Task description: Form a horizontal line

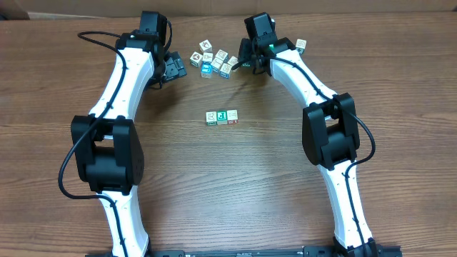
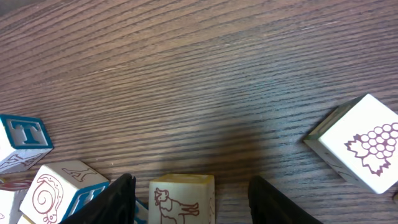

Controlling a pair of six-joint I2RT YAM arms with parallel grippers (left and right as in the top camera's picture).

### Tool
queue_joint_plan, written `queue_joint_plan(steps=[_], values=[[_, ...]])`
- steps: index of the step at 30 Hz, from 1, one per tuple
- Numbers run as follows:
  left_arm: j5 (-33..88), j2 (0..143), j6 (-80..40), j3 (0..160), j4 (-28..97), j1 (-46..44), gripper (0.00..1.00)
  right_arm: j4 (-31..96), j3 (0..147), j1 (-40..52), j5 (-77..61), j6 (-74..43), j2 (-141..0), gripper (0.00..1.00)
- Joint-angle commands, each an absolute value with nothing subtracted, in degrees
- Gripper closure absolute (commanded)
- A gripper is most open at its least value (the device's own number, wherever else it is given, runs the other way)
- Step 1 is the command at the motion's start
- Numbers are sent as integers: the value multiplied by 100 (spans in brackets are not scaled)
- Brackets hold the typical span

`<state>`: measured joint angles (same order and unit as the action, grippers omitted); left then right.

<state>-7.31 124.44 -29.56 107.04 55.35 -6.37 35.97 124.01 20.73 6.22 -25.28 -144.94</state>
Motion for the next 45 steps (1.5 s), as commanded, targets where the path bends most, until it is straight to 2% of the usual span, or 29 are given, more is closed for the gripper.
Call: queue_joint_plan(steps=[1,8,13,17,35,37,41,43,45], values=[[-788,12525,-2869,10814,5548,-644,1,3564,12379,2088,526,-2528,-14612,45],[-788,12525,-2869,10814,5546,-644,0,3586,12379,2073,650,-2523,-14704,45],[-788,12525,-2869,10814,5546,-644,0,3688,12379,2049,947,-2519,-14704,53],[-788,12525,-2869,10814,5546,-644,0,3785,12381,2038,941,-2517,-14671,55],[-788,12525,-2869,10814,5546,-644,0,3787,12392,2056,941,-2222,-14486,53],[-788,12525,-2869,10814,5546,-644,0,3798,12392,2056,939,-2224,-14398,48],[-788,12525,-2869,10814,5546,-644,0,3802,12392,2060,939,-2224,-14317,48],[-788,12525,-2869,10814,5546,-644,0,3804,12392,2060,939,-2224,-14317,50],[-788,12525,-2869,10812,5546,-644,0,3809,12392,2060,939,-2224,-14317,58]])
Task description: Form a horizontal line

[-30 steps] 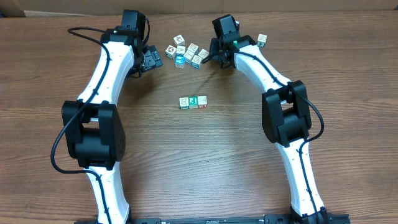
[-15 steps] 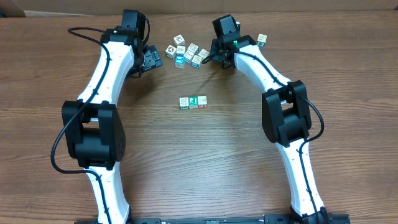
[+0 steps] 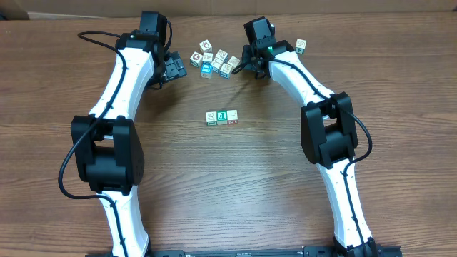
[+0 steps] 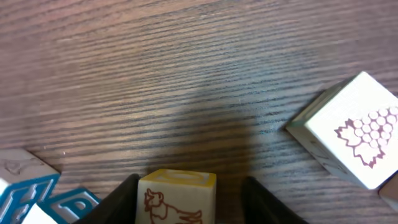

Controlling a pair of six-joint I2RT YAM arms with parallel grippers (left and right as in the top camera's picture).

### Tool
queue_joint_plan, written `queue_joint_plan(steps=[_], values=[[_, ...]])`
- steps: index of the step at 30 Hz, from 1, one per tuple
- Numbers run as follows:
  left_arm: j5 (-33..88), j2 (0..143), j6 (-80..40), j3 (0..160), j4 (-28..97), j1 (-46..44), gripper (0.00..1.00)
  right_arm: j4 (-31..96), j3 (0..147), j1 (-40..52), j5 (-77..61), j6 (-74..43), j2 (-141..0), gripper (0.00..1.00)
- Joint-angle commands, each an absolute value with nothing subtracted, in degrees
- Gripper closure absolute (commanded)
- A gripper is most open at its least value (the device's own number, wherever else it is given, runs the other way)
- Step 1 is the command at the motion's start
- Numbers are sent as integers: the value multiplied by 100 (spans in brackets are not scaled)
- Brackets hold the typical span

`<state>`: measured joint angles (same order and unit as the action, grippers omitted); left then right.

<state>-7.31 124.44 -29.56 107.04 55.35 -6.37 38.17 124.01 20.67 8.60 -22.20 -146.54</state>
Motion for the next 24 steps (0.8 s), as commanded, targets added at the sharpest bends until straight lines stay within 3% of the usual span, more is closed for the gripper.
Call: queue_joint_plan(steps=[1,10,24], values=[[-788,12525,-2869,10814,5546,-644,0,3806,12392,2062,939,-2224,-14317,59],[-788,12525,-2869,10814,5546,-644,0,3802,12392,2067,939,-2222,-14289,46],[-788,12525,-2869,10814,5546,-644,0,3802,12394,2141,943,-2220,-14132,50]])
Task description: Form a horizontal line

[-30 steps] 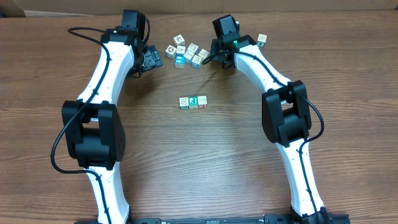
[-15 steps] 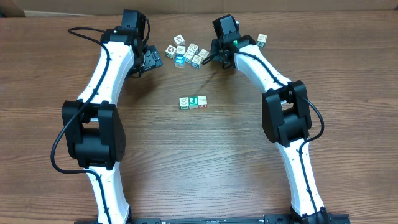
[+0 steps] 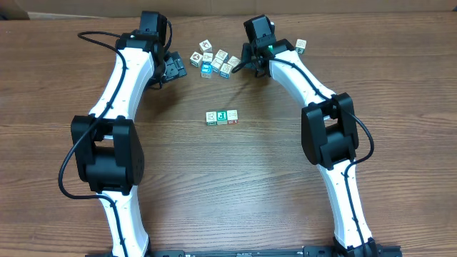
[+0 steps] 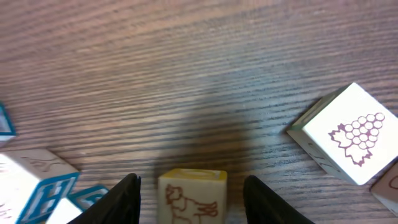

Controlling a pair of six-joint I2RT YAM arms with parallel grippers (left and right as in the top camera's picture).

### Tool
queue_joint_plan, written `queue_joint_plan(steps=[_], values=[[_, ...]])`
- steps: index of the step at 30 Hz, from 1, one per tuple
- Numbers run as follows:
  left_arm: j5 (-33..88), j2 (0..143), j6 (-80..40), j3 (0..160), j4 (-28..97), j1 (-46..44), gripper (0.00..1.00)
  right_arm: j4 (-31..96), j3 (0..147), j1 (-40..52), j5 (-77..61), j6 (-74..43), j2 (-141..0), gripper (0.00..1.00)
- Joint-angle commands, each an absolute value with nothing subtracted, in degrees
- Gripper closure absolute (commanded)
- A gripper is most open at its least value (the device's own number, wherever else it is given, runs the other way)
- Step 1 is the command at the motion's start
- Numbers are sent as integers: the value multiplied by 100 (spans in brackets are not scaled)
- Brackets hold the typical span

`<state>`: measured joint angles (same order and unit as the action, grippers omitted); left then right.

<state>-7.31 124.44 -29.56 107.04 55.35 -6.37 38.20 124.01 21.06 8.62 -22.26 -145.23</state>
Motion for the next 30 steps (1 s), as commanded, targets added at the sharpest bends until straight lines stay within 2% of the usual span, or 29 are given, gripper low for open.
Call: queue_joint_plan(steps=[1,6,30], values=[[-788,12525,-2869,10814,5546,-644,0,3802,12394,2141,943,-2220,-14132,50],[-788,12525,-2869,10814,5546,-644,0,3804,12394,2141,950,-2217,-14132,59],[-788,12525,-2869,10814,5546,-644,0,3955,12296,2130,1046,-2049,-14156,59]])
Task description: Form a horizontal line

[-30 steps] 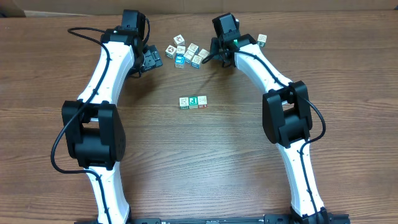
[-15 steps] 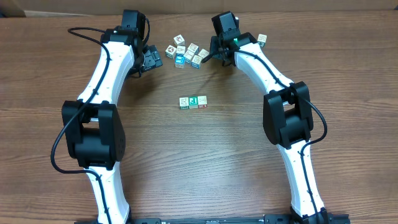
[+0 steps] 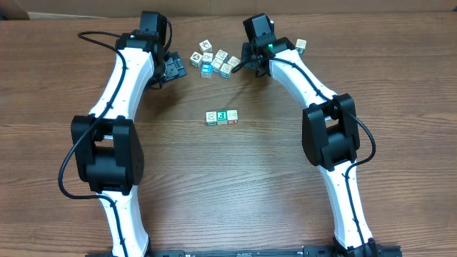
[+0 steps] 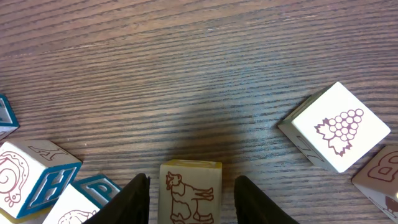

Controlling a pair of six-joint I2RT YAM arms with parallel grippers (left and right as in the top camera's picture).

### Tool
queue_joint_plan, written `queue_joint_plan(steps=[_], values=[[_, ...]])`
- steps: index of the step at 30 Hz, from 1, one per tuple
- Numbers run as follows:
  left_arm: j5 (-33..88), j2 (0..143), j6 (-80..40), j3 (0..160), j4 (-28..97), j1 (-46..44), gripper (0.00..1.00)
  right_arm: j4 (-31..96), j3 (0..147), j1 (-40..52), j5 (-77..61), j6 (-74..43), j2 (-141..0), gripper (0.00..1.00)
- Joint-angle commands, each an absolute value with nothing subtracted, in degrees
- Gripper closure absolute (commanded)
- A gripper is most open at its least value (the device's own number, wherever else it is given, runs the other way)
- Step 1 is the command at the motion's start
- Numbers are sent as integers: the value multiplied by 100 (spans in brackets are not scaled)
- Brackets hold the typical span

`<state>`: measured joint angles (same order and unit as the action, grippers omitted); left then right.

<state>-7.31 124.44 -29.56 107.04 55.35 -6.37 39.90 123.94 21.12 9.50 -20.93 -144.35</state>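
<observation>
Three blocks (image 3: 221,117) lie side by side in a short row at mid-table. Loose blocks (image 3: 214,61) are clustered at the far side. My right gripper (image 3: 242,57) is at the cluster's right edge. In the right wrist view the right gripper (image 4: 191,200) is open and straddles a cream block with a brown animal drawing (image 4: 189,193). A narrow gap shows on each side of that block. My left gripper (image 3: 175,69) hangs left of the cluster, and its jaws are too small to read.
A white block with a grape drawing (image 4: 336,127) sits just right of my right fingers. Blue-lettered blocks (image 4: 37,177) crowd the left side. A lone block (image 3: 301,45) lies at the far right of the table.
My right fingers stand a little closer together round the animal block. The view has shifted slightly, so more of the blue-lettered blocks shows at left. The left arm has not moved.
My right gripper was open at the cluster's right edge with the animal block between its fingers. It stayed there through small shifts of position, and the jaws are now somewhat narrower. The three-block row and the left arm are unchanged.
</observation>
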Motion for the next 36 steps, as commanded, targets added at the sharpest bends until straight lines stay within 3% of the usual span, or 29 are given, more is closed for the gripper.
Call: queue_joint_plan(steps=[1,20,30,36], values=[[-788,12525,-2869,10814,5546,-644,0,3959,12293,2130,1046,-2049,-14156,59],[-788,12525,-2869,10814,5546,-644,0,3922,12289,2130,1048,-2049,-14313,62],[-788,12525,-2869,10814,5546,-644,0,3924,12289,2115,1046,-2049,-14453,54],[-788,12525,-2869,10814,5546,-644,0,3911,12289,2115,1046,-2049,-14455,61]])
